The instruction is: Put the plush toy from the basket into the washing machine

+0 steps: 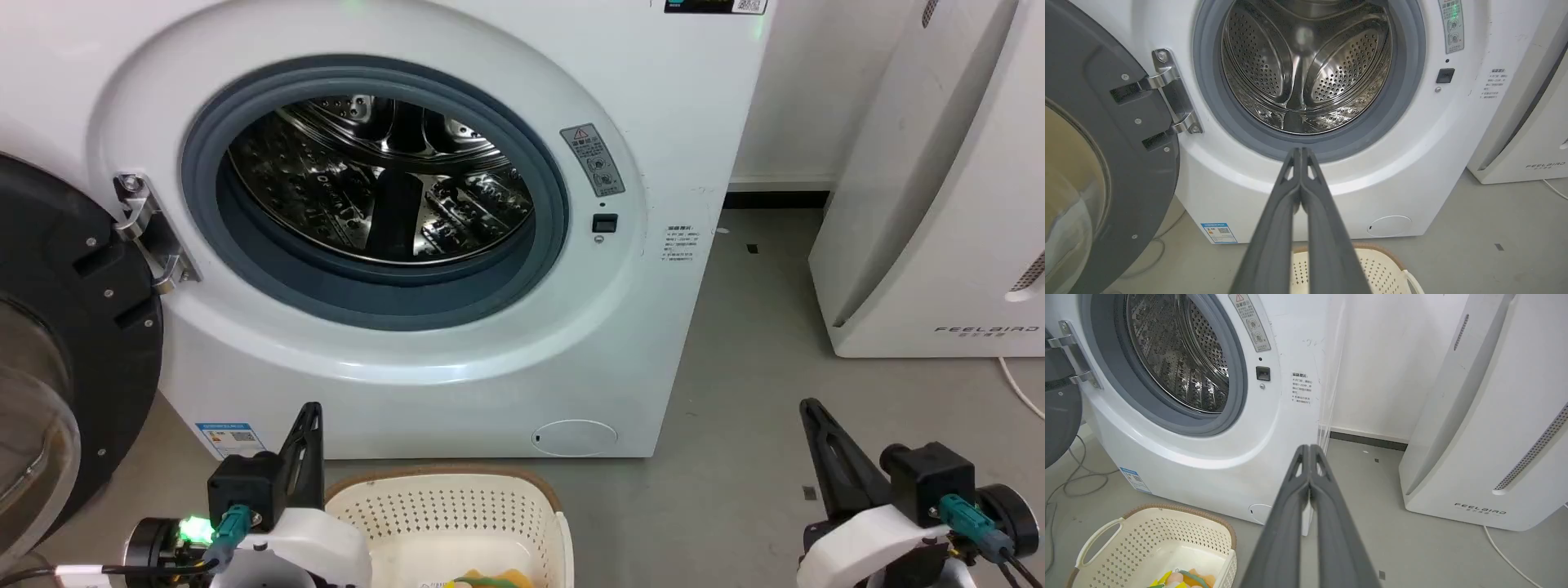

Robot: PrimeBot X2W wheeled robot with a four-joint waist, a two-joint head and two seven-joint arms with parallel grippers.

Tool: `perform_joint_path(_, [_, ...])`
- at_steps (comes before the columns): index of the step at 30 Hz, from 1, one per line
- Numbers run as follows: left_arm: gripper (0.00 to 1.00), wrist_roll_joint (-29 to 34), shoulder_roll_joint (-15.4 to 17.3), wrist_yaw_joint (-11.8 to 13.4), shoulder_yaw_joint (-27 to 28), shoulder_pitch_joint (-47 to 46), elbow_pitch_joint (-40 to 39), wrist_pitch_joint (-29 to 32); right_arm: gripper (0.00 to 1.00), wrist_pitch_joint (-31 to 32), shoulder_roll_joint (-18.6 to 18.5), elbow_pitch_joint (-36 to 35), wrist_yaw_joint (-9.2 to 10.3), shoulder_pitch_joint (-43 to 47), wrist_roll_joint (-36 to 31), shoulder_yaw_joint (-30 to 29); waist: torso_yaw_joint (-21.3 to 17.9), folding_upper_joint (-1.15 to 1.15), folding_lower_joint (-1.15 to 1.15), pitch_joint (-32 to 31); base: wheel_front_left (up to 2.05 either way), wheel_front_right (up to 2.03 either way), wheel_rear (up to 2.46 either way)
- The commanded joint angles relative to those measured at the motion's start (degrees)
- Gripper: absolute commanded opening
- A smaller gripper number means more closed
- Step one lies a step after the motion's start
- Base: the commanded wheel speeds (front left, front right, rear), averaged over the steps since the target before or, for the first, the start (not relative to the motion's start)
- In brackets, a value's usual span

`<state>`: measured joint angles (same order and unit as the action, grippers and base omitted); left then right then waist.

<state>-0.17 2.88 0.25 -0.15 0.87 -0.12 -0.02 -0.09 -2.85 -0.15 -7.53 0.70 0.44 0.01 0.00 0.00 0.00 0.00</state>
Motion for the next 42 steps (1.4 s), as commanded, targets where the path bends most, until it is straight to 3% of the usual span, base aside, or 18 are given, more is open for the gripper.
perform_joint_path(1, [0.0, 0.17, -0.01, -0.25, 0.15, -0.87, 0.12, 0.02, 0.0, 0.09, -0.03, 0.15, 0.04, -0.7, -0.44, -0.01, 0.0, 0.0, 0.0, 0.0, 0.0, 0.0, 0.0])
perform_joint_path(18, [0.0, 0.17, -0.01, -0.25, 0.15, -0.87, 0.12, 0.02, 0.0, 0.09, -0.03, 0.15, 0.04, -0.7, -0.44, -0.01, 0.0, 0.0, 0.0, 0.0, 0.0, 0.0, 0.0])
perform_joint_path(19, [1.0, 0.0, 0.0, 0.01, 0.0, 0.0, 0.0, -0.01, 1.0, -0.02, 0.0, 0.0, 0.0, 0.0, 0.01, -0.01, 0.0, 0.0, 0.0, 0.0, 0.0, 0.0, 0.0])
perform_joint_path(42, [1.0, -0.47, 0.0, 0.55, -3.24, -2.87, 5.51, -2.34, 1.0, -2.33, 0.0, -0.18, 0.0, -0.58, 2.27, -1.11, -0.61, 0.0, 0.0, 1.72, 0.0, 0.0, 0.0])
